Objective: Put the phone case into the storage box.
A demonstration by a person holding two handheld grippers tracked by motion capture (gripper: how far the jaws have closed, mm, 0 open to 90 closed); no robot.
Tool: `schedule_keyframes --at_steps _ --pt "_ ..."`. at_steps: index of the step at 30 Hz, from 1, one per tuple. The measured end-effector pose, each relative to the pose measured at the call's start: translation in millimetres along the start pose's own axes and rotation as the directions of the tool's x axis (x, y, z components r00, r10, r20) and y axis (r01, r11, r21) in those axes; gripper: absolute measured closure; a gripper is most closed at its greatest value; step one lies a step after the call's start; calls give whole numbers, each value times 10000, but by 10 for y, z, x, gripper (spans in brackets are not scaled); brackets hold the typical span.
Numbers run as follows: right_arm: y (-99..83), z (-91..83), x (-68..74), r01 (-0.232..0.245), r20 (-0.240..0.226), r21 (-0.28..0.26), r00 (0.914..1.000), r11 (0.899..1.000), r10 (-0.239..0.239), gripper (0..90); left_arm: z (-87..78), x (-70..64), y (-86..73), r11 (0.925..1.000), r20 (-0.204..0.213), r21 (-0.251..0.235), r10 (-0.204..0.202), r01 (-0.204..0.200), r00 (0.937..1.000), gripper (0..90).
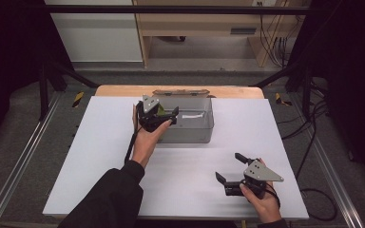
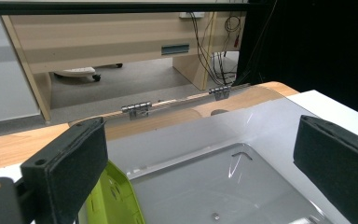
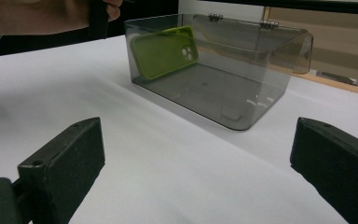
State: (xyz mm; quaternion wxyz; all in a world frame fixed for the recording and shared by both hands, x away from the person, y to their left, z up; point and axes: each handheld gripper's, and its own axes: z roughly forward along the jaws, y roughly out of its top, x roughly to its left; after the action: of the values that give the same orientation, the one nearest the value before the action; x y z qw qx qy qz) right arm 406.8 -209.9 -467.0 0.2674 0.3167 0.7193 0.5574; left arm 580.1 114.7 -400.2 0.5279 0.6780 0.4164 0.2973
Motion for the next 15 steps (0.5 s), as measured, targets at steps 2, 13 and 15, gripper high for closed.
schedule_keyframes --at_steps 2,13,15 --pt "0 1 1 2 4 -7 10000 10000 -2 31 -4 1 4 10000 49 -60 -69 70 10000 25" --pt "3 0 1 -62 46 9 10000 10000 62 28 -89 -31 62 9983 609 -554 -142 176 9980 29" --pt "1 0 -2 -83 50 30 10000 10000 83 28 -104 -13 70 9979 655 -609 -159 199 9977 30"
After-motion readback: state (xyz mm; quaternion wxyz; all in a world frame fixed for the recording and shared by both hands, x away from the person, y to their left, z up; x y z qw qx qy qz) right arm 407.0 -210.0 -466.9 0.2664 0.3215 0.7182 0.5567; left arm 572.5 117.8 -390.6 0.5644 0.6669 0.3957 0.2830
